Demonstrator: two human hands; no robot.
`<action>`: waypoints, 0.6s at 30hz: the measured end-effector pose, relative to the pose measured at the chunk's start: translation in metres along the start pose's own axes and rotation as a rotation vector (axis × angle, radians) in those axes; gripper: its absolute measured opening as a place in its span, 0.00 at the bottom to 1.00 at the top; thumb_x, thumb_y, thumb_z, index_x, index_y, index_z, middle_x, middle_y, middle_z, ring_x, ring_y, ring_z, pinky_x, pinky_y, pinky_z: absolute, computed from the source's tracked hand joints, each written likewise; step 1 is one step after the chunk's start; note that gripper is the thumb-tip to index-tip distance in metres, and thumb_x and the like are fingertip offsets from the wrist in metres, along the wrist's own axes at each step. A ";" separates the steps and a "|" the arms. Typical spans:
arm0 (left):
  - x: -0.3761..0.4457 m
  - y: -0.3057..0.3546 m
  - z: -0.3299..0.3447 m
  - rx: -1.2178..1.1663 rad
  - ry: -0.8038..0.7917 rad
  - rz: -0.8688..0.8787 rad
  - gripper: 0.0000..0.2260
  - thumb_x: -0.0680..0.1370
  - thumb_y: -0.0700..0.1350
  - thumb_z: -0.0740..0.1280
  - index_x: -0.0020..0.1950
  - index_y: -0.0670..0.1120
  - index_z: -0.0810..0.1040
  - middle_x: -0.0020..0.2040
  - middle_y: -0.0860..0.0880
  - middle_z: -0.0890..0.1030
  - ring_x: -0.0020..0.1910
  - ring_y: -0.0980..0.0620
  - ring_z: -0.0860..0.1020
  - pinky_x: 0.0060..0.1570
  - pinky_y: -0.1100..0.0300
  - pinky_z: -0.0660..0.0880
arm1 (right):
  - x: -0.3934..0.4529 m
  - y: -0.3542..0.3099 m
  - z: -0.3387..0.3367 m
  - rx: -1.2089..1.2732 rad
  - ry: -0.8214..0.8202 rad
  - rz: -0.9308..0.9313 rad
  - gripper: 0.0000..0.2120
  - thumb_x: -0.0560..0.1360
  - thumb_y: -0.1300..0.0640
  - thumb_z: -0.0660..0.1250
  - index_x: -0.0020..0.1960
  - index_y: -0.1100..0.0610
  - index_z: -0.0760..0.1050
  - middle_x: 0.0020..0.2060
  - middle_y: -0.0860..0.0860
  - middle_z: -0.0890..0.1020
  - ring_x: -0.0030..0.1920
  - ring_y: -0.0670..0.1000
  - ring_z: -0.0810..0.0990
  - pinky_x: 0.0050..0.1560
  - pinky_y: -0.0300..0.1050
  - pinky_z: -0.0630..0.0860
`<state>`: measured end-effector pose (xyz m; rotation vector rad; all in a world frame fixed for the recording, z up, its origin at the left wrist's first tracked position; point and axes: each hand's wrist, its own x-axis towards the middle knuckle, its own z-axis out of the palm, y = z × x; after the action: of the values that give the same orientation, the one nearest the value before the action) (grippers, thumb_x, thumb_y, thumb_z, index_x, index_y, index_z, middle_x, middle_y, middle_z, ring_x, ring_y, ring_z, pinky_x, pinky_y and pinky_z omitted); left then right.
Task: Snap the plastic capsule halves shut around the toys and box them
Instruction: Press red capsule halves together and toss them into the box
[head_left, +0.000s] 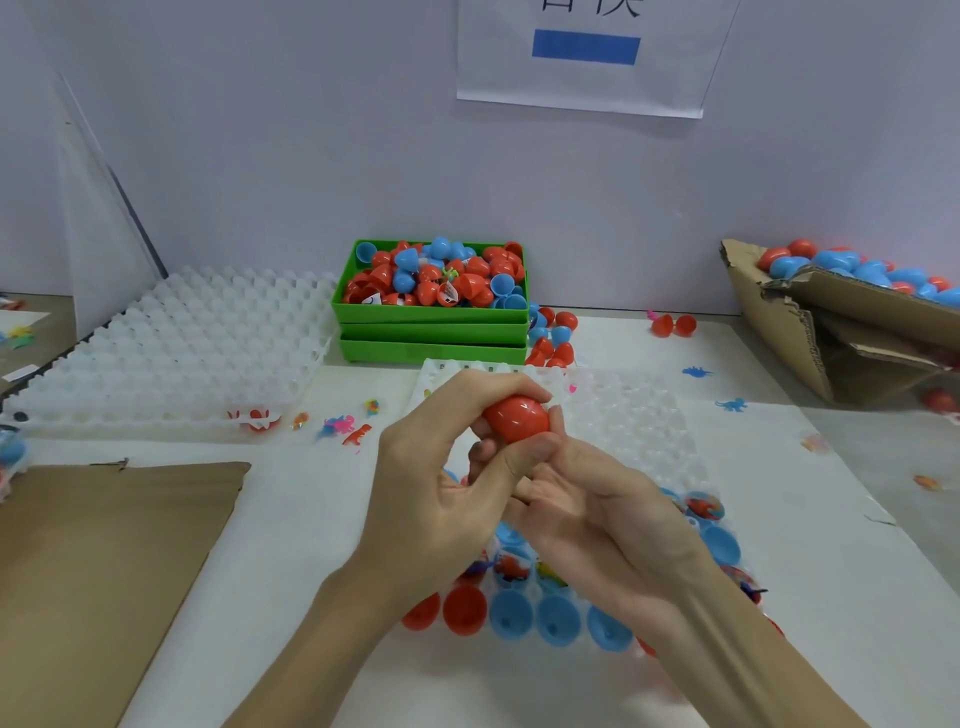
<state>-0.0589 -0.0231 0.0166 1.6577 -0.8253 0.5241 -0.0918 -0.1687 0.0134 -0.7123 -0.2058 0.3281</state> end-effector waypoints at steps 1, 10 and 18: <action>0.001 -0.001 -0.001 0.002 -0.008 -0.008 0.13 0.81 0.52 0.70 0.60 0.45 0.81 0.54 0.55 0.83 0.54 0.51 0.81 0.54 0.67 0.75 | 0.000 -0.001 0.000 -0.012 -0.009 -0.011 0.15 0.84 0.58 0.60 0.59 0.62 0.84 0.57 0.56 0.84 0.56 0.52 0.83 0.67 0.48 0.77; 0.004 -0.003 -0.002 0.007 -0.064 -0.019 0.21 0.82 0.48 0.67 0.75 0.47 0.73 0.71 0.57 0.77 0.73 0.51 0.74 0.69 0.63 0.71 | -0.004 -0.018 0.002 -0.274 0.013 -0.237 0.18 0.81 0.61 0.67 0.71 0.60 0.76 0.66 0.64 0.81 0.68 0.63 0.79 0.66 0.49 0.78; 0.006 -0.007 -0.008 0.079 0.005 0.017 0.19 0.79 0.47 0.75 0.69 0.49 0.78 0.66 0.58 0.81 0.67 0.52 0.79 0.64 0.63 0.76 | -0.009 -0.017 0.009 -0.816 0.262 -0.496 0.13 0.82 0.60 0.68 0.65 0.54 0.81 0.55 0.51 0.87 0.56 0.53 0.87 0.59 0.43 0.82</action>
<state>-0.0486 -0.0160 0.0183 1.7225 -0.8247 0.5792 -0.0989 -0.1781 0.0309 -1.4584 -0.2593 -0.3559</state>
